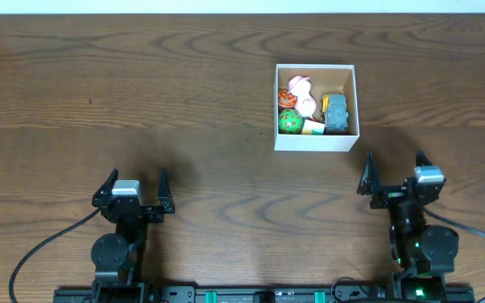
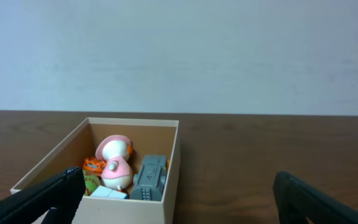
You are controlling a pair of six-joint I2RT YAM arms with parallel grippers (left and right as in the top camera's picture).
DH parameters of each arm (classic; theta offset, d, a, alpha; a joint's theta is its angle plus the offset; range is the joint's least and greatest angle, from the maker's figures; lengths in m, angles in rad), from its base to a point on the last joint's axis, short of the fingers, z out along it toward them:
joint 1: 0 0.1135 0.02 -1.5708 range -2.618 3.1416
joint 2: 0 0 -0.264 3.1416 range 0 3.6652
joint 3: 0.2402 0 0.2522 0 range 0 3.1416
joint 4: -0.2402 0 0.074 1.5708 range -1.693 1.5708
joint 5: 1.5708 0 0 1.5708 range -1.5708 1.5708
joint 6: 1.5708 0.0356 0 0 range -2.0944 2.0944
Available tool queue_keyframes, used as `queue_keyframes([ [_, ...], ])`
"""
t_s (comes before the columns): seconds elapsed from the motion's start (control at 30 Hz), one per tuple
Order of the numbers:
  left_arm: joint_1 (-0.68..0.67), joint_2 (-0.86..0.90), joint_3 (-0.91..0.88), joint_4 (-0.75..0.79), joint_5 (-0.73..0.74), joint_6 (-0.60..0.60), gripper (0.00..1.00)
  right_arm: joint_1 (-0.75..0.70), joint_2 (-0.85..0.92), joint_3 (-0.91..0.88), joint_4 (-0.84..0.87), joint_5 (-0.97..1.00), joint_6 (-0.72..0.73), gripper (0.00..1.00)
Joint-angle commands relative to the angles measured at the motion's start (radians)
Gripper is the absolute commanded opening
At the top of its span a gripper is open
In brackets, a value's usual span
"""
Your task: Pack container
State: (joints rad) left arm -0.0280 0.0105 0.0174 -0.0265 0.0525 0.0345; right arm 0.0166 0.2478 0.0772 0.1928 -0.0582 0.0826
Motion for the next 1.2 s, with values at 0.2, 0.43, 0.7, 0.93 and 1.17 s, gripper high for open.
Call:
queue_keyframes([
  [0.2, 0.004, -0.005, -0.013, -0.041, -0.011, 0.014, 0.98, 0.002, -0.151, -0.026, -0.025, -0.013, -0.065, 0.99],
  [0.43, 0.004, -0.005, -0.013, -0.041, -0.011, 0.014, 0.98, 0.000, -0.243, -0.028, -0.093, -0.014, -0.080, 0.99],
  [0.7, 0.004, -0.005, -0.013, -0.041, -0.011, 0.014, 0.98, 0.000, -0.243, -0.072, -0.108, -0.014, -0.081, 0.99],
  [0.93, 0.004, -0.005, -0.013, -0.041, -0.011, 0.014, 0.98, 0.000, -0.243, -0.072, -0.247, -0.013, -0.121, 0.99],
  [1.17, 0.004, -0.005, -0.013, -0.041, -0.011, 0.014, 0.98, 0.000, -0.243, -0.072, -0.264, -0.010, -0.132, 0.99],
])
